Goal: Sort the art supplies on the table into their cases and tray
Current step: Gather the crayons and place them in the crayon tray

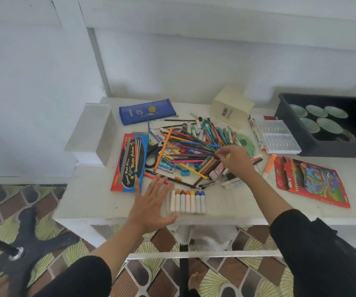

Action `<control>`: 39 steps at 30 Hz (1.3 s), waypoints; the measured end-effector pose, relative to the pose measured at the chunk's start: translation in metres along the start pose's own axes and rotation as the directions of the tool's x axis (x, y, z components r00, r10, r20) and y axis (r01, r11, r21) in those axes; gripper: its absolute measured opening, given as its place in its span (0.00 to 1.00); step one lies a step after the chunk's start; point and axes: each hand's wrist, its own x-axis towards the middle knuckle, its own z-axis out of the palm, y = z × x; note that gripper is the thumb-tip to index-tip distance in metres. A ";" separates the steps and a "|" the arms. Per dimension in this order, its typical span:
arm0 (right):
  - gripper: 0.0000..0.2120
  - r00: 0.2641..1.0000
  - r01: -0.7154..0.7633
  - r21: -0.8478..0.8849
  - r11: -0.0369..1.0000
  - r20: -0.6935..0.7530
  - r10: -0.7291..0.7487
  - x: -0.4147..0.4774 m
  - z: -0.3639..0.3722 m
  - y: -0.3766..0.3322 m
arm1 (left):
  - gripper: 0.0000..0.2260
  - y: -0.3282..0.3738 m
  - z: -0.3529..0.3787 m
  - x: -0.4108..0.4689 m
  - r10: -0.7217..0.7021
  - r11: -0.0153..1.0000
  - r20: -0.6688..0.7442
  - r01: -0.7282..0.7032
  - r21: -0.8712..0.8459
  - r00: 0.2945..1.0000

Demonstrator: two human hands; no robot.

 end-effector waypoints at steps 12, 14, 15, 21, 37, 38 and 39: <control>0.12 0.989 0.084 -0.146 0.986 0.134 -0.064 0.113 0.016 0.009 | 0.35 0.007 -0.006 0.000 -0.071 0.997 0.062 0.070 0.021 0.996; 0.14 0.985 0.086 -0.160 0.983 0.165 -0.060 0.127 0.025 0.011 | 0.36 0.008 -0.008 0.000 -0.081 0.996 0.078 0.078 0.044 0.994; 0.15 0.985 0.071 -0.174 0.982 0.170 -0.042 0.133 0.029 0.013 | 0.36 0.009 -0.008 0.001 -0.087 0.994 0.087 0.082 0.066 0.992; 0.19 0.976 0.149 -0.416 0.897 0.205 -0.068 0.160 0.044 0.014 | 0.38 0.009 -0.006 0.002 -0.115 0.989 0.148 0.099 0.111 0.982; 0.14 0.995 0.101 -0.344 0.934 0.018 -0.101 0.161 0.054 0.002 | 0.38 0.008 -0.005 0.002 -0.131 0.988 0.150 0.117 0.098 0.980; 0.13 0.996 0.085 -0.280 0.956 -0.003 -0.090 0.157 0.053 0.000 | 0.38 0.007 -0.005 0.002 -0.129 0.989 0.146 0.116 0.097 0.981; 0.12 0.997 0.071 -0.208 0.976 -0.024 -0.077 0.152 0.050 -0.002 | 0.38 0.007 -0.005 0.002 -0.128 0.989 0.142 0.115 0.096 0.982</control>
